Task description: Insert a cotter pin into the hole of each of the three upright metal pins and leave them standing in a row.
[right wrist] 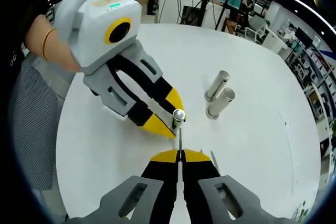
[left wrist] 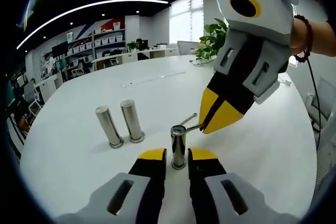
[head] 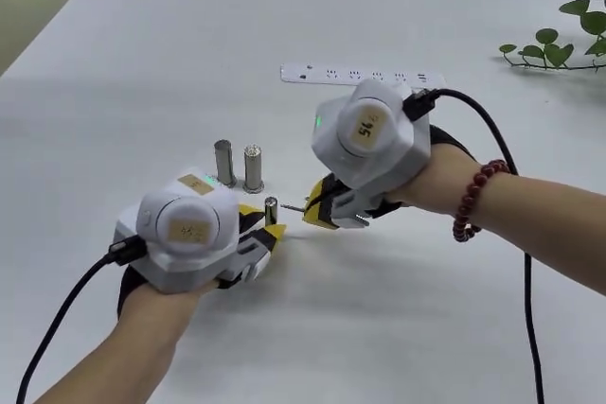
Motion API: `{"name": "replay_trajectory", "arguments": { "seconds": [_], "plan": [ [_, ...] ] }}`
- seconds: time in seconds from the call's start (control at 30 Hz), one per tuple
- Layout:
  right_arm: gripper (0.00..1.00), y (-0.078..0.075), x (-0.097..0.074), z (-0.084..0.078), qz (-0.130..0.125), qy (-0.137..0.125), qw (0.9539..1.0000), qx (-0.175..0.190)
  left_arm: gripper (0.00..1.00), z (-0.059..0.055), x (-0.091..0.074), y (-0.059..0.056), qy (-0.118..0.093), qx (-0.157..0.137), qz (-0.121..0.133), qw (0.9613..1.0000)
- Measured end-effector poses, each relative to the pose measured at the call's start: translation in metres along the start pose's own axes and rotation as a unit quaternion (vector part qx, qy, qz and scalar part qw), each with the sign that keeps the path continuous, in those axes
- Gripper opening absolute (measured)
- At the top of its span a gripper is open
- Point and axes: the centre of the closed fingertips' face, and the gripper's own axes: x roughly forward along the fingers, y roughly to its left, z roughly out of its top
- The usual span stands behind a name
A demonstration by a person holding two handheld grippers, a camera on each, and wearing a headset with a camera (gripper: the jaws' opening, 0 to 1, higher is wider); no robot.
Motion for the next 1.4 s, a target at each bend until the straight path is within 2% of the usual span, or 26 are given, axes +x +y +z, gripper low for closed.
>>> {"name": "replay_trajectory", "arguments": {
  "seconds": [0.27, 0.97, 1.4],
  "plan": [
    [0.0, 0.0019, 0.001, 0.0027, 0.001, 0.002, 1.0, -0.007, 0.07, -0.0005, 0.003, -0.0013, 0.001, 0.005, 0.001, 1.0],
    [0.0, 0.0022, 0.0004, 0.0036, 0.001, 0.003, 0.9999, -0.01, 0.06, -0.0022, 0.0044, -0.0002, 0.004, 0.009, 0.005, 0.9999],
    [0.0, 0.0017, 0.0004, 0.0091, 0.001, -0.008, 1.0, -0.005, 0.06, -0.0024, 0.0048, -0.0013, 0.004, 0.007, 0.006, 0.9999]
  ]
}}
